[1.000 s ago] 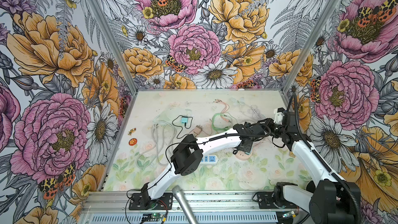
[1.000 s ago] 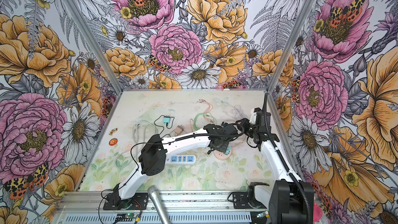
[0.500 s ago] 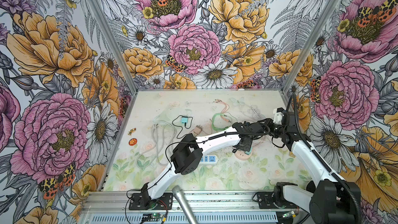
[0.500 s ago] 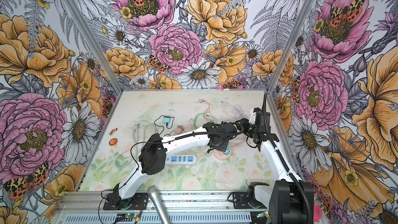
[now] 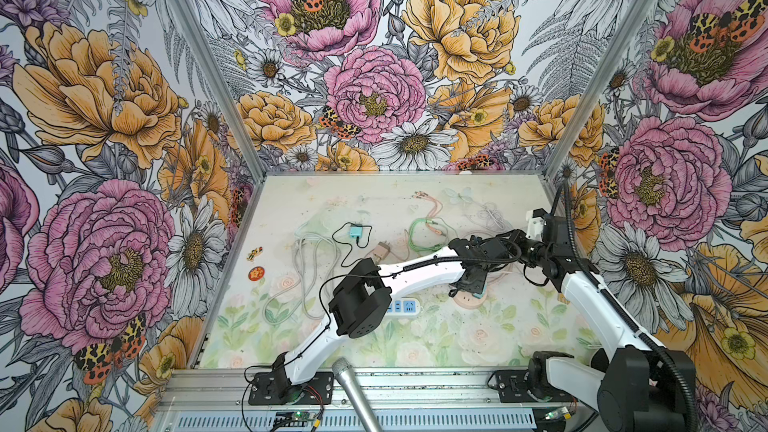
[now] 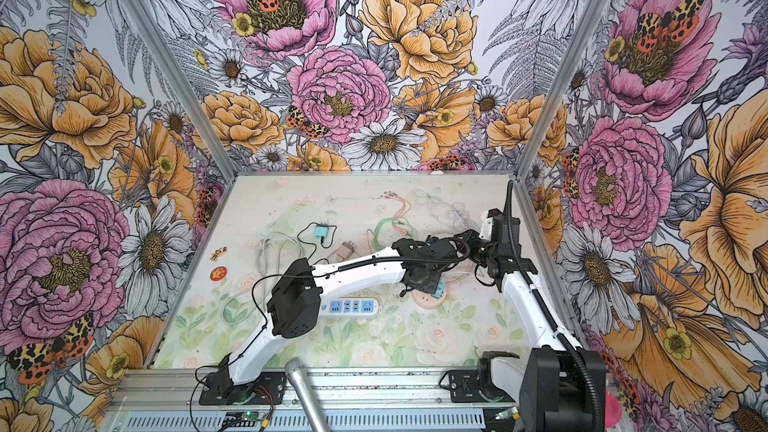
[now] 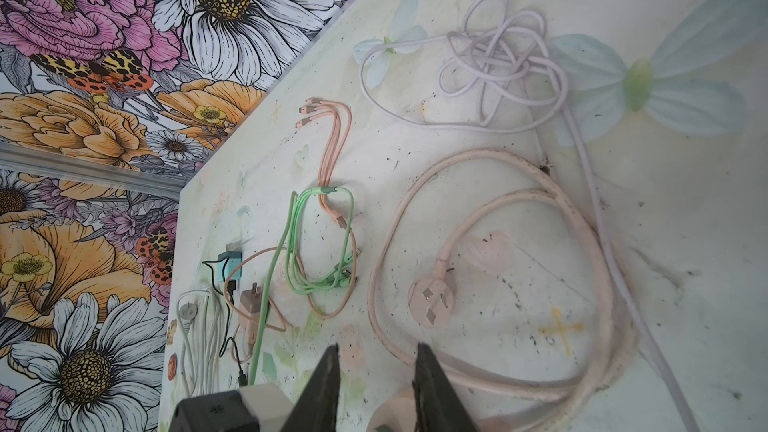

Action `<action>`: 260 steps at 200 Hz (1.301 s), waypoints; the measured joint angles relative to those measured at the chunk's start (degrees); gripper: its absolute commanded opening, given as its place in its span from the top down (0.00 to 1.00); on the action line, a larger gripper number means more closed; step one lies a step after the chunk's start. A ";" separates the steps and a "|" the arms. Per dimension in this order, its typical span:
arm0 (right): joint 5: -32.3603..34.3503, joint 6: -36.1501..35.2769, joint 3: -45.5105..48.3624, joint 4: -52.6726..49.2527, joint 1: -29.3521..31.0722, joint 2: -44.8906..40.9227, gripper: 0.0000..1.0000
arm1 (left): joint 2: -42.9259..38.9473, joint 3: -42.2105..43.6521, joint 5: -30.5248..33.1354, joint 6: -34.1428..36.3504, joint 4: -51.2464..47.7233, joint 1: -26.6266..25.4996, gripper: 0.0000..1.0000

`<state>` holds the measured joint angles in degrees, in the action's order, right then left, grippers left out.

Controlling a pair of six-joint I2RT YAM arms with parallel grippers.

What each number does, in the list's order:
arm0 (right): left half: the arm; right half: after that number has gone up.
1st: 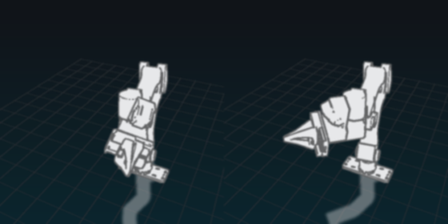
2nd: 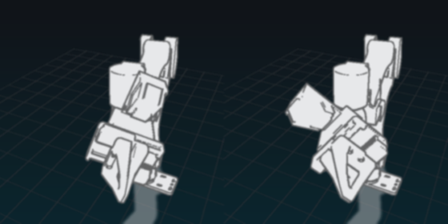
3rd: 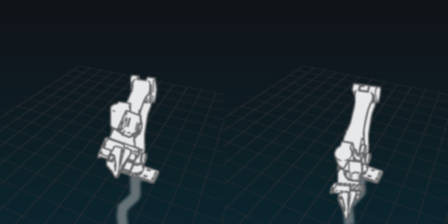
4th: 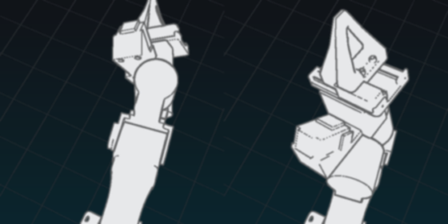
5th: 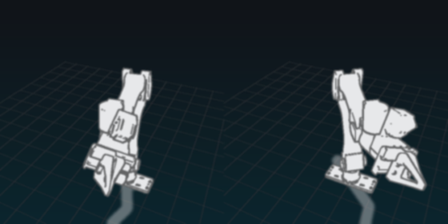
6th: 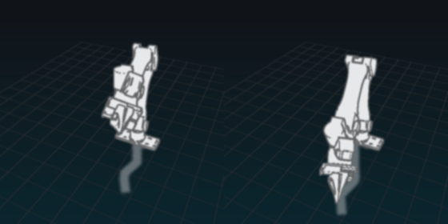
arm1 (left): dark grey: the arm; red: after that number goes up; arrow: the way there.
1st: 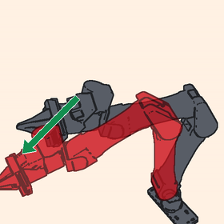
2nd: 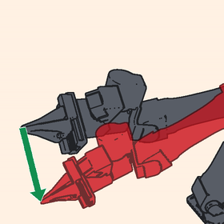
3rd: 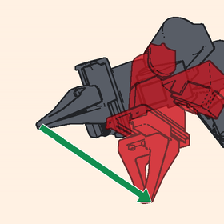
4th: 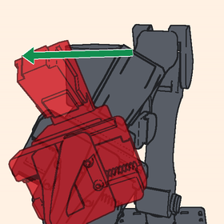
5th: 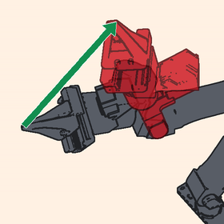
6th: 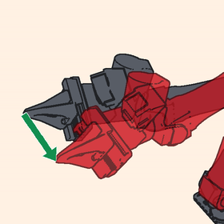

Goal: Insert the plug
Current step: 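Push the light green charger prongs down into the pink socket with the left gripper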

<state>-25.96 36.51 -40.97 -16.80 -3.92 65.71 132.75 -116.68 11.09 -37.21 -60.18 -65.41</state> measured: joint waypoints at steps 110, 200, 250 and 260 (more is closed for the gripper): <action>-0.24 0.00 2.10 2.38 0.26 0.00 0.69 | 0.98 -0.44 -0.09 0.00 -0.61 -0.11 0.94; -0.81 -0.04 2.08 2.47 0.26 0.00 0.69 | 0.11 -0.70 1.38 -0.85 -0.46 -0.22 0.83; -1.33 -0.17 1.29 2.47 0.26 0.00 0.69 | 0.09 -1.09 1.84 -1.70 -0.48 -0.22 0.78; -1.33 -0.15 0.96 2.45 0.26 0.00 0.69 | 0.09 -1.25 1.92 -1.70 -0.61 -0.22 0.76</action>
<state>-27.29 36.36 -40.01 -14.35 -3.66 65.71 132.84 -117.93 13.02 -38.92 -60.80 -65.63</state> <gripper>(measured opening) 0.312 0.291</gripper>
